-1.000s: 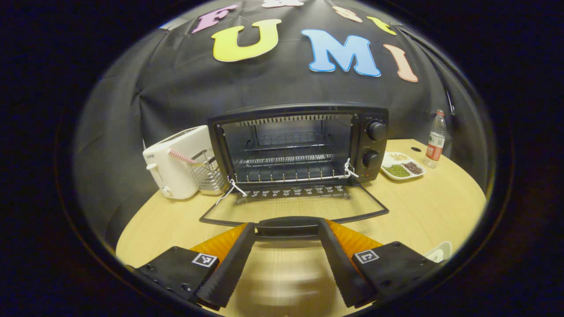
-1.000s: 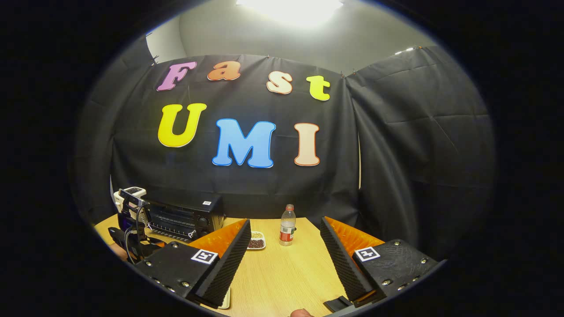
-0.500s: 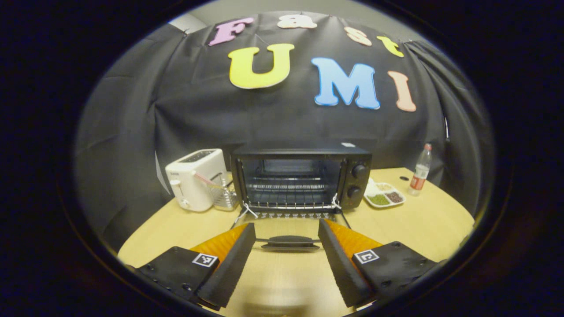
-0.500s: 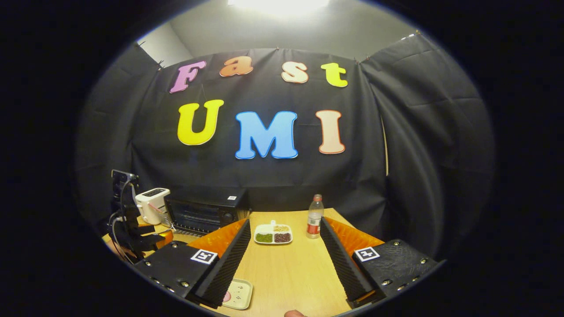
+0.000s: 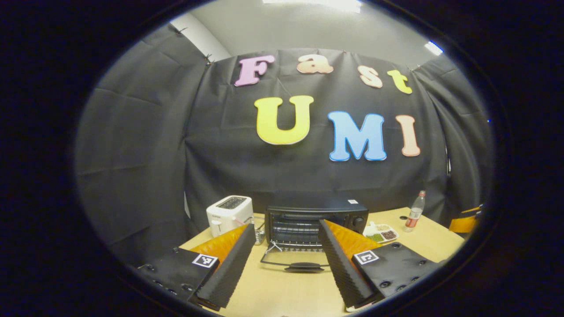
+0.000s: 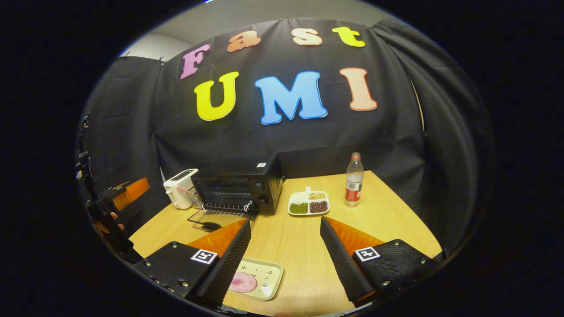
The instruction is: Open the electric oven with the left hand, put the food in, and close the electric oven.
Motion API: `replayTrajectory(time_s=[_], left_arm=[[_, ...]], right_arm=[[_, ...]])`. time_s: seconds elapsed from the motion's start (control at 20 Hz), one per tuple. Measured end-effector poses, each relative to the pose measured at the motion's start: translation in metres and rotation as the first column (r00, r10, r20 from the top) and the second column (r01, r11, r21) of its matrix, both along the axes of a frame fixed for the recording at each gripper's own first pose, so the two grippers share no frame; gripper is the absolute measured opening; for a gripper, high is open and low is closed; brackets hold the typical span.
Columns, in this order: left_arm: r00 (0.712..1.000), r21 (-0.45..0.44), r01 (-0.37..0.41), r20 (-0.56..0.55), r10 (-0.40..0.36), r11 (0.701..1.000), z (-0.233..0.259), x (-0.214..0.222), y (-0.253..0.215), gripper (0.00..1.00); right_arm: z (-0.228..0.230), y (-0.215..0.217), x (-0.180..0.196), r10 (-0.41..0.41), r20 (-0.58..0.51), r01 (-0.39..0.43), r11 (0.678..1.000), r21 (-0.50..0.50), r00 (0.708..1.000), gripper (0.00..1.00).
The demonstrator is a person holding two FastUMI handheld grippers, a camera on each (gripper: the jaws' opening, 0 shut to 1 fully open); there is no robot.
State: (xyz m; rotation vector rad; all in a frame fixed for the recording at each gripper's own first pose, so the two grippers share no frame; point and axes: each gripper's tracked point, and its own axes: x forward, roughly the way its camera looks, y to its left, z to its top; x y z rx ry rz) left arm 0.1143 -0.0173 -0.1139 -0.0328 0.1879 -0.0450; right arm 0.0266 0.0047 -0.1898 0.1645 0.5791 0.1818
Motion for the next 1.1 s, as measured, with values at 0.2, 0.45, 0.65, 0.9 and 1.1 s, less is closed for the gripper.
replayTrajectory(time_s=[0.2, 0.45, 0.65, 0.9, 1.1], left_arm=[[0.998, 0.000, -0.044, 0.049, 0.044, 0.999, 0.028, -0.022, 0.020, 0.95], [0.995, 0.024, -0.073, 0.074, 0.071, 0.997, 0.039, -0.043, 0.033, 1.00], [0.992, 0.001, -0.108, 0.059, 0.107, 0.994, 0.031, -0.058, 0.042, 1.00], [0.990, -0.002, -0.133, 0.045, 0.133, 0.991, 0.029, -0.075, 0.054, 1.00], [0.986, -0.006, -0.159, 0.040, 0.160, 0.987, 0.028, -0.080, 0.064, 1.00]], right_arm=[[-0.041, 0.023, -0.002, 0.083, -0.203, -0.067, 0.994, 0.082, 0.976, 0.98], [-0.090, 0.044, -0.030, 0.187, -0.465, -0.094, 0.972, 0.216, 0.866, 0.98], [-0.125, 0.050, -0.044, 0.209, -0.603, -0.076, 0.968, 0.238, 0.770, 0.99], [-0.162, 0.052, -0.064, 0.216, -0.736, -0.045, 0.968, 0.245, 0.642, 0.97], [-0.180, 0.053, -0.075, 0.222, -0.791, -0.029, 0.968, 0.251, 0.570, 0.96]])
